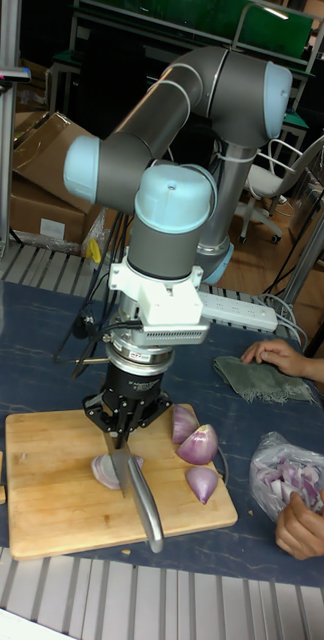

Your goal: Chop the onions

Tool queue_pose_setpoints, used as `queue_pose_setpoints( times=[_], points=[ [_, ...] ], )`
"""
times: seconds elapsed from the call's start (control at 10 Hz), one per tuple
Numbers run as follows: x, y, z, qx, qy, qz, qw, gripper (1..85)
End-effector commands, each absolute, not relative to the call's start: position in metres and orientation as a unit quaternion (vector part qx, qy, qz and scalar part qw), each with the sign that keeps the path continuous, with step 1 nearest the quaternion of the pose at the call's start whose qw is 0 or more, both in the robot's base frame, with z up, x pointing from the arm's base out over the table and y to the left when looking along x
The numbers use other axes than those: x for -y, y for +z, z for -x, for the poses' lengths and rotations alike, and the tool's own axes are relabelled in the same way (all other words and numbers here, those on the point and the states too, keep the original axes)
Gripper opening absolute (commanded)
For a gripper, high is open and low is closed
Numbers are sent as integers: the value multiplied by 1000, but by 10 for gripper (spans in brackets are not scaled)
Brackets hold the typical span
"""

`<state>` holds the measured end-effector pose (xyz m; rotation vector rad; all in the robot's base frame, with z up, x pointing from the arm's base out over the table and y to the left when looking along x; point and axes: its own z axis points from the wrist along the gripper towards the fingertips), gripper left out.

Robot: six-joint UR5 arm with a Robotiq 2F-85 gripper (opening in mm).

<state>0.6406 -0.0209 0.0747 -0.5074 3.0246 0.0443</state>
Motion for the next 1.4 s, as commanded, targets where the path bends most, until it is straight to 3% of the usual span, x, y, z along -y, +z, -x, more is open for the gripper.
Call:
queue_pose_setpoints(
  times=[0.0, 1.3],
  points=[
    [21, 72, -646, -985, 18, 164, 43, 10],
    [15, 72, -677, -988, 3, 145, 44, 10]
  ],
)
